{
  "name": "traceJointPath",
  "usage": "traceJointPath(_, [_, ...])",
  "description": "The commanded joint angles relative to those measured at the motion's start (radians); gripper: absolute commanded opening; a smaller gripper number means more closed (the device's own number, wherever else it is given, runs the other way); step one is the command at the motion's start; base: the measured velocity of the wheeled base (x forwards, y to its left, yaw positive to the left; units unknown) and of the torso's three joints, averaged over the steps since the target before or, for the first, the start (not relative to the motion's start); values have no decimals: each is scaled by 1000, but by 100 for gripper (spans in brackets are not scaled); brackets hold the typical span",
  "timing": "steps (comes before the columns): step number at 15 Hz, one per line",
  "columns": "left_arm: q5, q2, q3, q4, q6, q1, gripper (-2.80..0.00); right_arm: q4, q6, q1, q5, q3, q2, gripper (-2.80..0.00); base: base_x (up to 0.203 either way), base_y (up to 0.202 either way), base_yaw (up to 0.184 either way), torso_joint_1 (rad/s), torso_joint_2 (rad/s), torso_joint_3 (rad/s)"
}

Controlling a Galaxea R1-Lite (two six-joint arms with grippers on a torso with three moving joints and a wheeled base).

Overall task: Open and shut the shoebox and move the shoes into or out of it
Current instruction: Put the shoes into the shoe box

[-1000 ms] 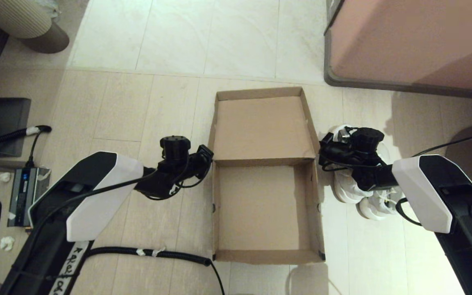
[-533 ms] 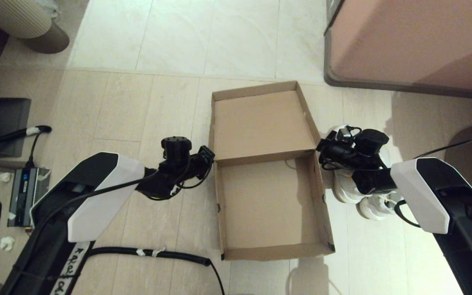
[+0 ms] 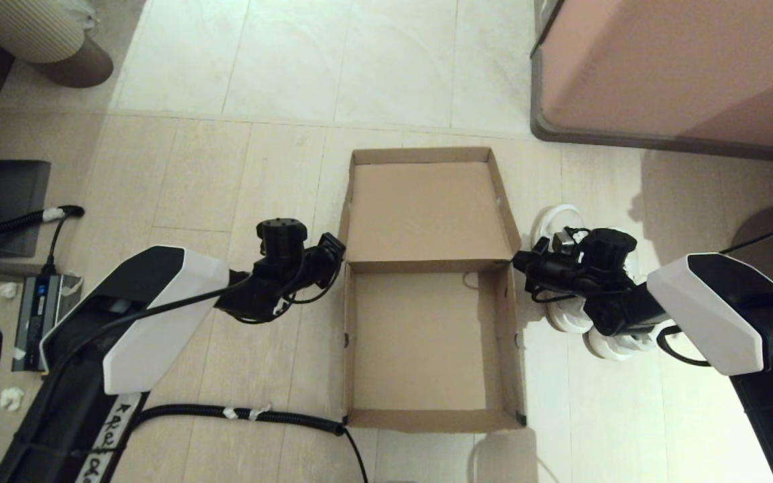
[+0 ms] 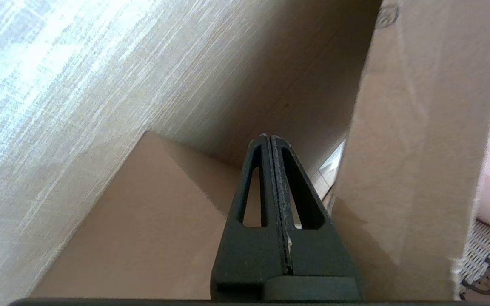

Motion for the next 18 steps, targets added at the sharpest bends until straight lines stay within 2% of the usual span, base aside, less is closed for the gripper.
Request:
traceJointPath(1, [0, -7, 3, -4, -6, 2, -280, -5, -38, 3, 4, 94, -55, -280, 0, 0, 0, 0, 0, 0])
traceJointPath(4, [21, -36, 37, -4, -6, 19, -280, 28, -217, -4, -17, 175, -94, -280, 0, 0, 0, 0, 0, 0])
traceJointPath(6, [32, -64, 67, -5, -2, 42, -280, 88, -327, -10, -79, 180, -112, -280, 0, 0, 0, 0, 0, 0])
traceJointPath(9, [127, -94, 117, -6, 68, 63, -280, 169, -498, -10, -240, 190, -151, -280, 0, 0, 0, 0, 0, 0])
traceJointPath(14, [166, -272, 264, -13, 121, 81, -280, 292, -677, -8, -457, 278, -339, -280, 0, 0, 0, 0, 0, 0])
traceJointPath(16, [171, -421, 384, -14, 164, 90, -280, 379, -724, -6, -541, 342, -483, -280, 0, 0, 0, 0, 0, 0])
traceJointPath(18, [177, -590, 530, -15, 230, 109, -280, 478, -811, -9, -653, 426, -629, -280, 0, 0, 0, 0, 0, 0])
